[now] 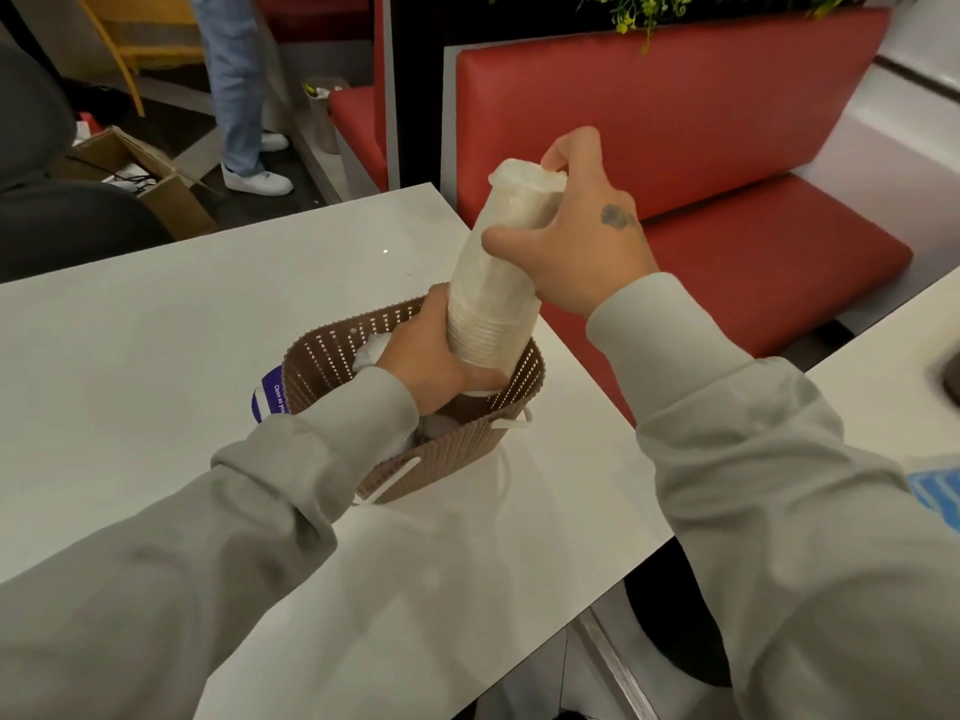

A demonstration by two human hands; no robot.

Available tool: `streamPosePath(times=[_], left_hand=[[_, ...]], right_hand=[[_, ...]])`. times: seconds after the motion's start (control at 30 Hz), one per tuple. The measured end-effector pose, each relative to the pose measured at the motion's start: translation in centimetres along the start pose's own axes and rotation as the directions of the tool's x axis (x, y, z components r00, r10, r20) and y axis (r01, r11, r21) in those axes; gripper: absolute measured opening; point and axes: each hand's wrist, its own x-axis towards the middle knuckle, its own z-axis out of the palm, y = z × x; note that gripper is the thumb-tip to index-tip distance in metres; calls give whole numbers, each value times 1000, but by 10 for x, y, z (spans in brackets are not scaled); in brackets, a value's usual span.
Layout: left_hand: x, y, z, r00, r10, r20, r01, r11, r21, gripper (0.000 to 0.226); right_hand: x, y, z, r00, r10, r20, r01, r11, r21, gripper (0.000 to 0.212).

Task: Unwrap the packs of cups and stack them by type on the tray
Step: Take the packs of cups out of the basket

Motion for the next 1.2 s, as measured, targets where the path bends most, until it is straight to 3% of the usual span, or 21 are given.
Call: streamPosePath(times=[0.27, 0.43, 0.7, 0.93, 1.2], left_hand=[[-8, 53, 6, 986, 159, -55, -161, 987, -25, 88], [-23, 90, 44, 965, 259, 34, -257, 964, -62, 90], [-56, 111, 140, 911, 304, 277, -297, 952, -69, 83], [-97, 130, 230, 813, 320, 486, -336, 940, -57, 89], [-120, 163, 321, 722, 314, 616, -378, 925, -28, 90]], right_hand=[[-16, -6, -57, 984, -74, -159, 78, 997, 21, 57], [-46, 13, -109, 969, -76, -236, 62, 996, -68, 58], [-130, 91, -159, 940, 168, -296, -200, 977, -80, 58], [-209, 159, -202, 867, 358, -347, -397, 917, -44, 62], [-271, 218, -249, 760, 503, -412, -549, 836, 8, 65]])
